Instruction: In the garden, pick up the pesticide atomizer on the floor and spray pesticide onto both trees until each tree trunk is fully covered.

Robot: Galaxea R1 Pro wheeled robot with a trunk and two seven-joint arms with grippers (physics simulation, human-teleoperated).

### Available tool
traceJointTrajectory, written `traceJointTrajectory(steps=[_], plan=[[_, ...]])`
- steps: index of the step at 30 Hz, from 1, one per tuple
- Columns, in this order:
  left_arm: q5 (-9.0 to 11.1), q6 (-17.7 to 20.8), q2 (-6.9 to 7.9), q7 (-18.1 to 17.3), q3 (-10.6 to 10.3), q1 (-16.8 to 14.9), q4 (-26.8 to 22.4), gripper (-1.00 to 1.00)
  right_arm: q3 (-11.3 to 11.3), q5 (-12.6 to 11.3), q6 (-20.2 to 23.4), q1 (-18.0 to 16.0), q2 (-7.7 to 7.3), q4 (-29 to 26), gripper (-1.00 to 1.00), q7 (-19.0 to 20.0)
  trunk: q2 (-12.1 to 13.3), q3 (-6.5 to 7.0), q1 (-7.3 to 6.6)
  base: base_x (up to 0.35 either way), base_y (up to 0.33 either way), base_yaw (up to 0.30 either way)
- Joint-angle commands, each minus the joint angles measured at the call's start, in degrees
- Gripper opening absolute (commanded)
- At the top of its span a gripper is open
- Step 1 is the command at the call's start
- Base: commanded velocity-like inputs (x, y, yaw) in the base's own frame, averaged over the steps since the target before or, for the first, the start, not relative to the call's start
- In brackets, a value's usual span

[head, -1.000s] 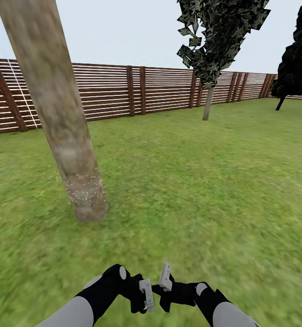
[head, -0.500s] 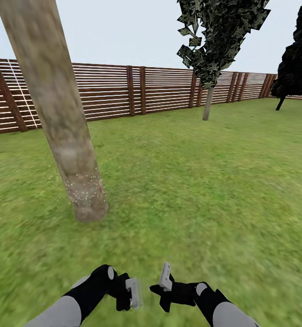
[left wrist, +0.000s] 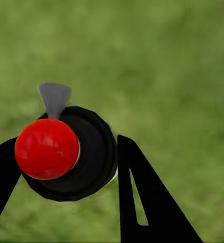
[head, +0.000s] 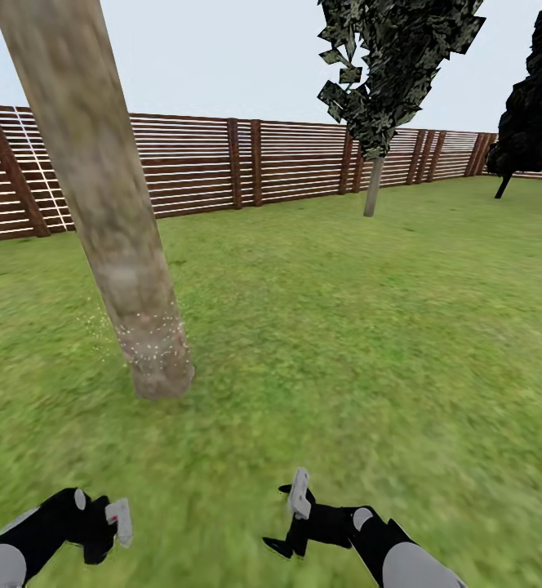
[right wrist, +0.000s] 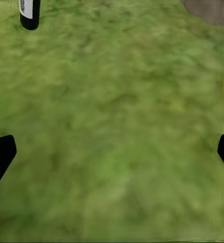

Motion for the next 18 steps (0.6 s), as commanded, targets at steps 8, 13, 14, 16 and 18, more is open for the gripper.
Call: traceJointTrajectory(steps=[8, 13, 14, 16, 18], plan=[[31.4, -18.2, -1.82, 24.7, 19.8, 1.4, 13.0, -1.00, -14.2, -5.1, -0.9, 5.3, -4.43, -0.6, 1.00, -35.7, 0.0, -0.06, -0.01, 0.000, 0.000, 0.000], [44.8, -34.3, -3.18, 34.2, 20.2, 9.2, 19.1, -1.00, -15.0, -5.3, -12.1, 12.9, -4.21, -0.1, 1.00, -60.6, 0.0, -0.06, -0.01, 0.000, 0.000, 0.000], [45.6, -34.9, -3.38, 35.0, 20.1, 10.1, 19.3, -1.00, -14.9, -5.2, -12.8, 13.5, -4.05, 0.5, 1.00, -62.4, 0.0, -0.06, -0.01, 0.000, 0.000, 0.000], [46.0, -35.3, -4.99, 35.8, 20.1, 11.4, 19.5, -1.00, -14.9, -5.1, -13.2, 13.9, -4.04, 2.8, 1.00, -64.0, 0.0, -0.06, -0.01, 0.000, 0.000, 0.000], [46.1, -35.5, -5.87, 36.0, 20.1, 13.1, 19.5, -1.00, -14.9, -5.1, -13.2, 14.0, -4.26, 4.9, 1.00, -64.2, 0.0, -0.06, -0.01, 0.000, 0.000, 0.000]])
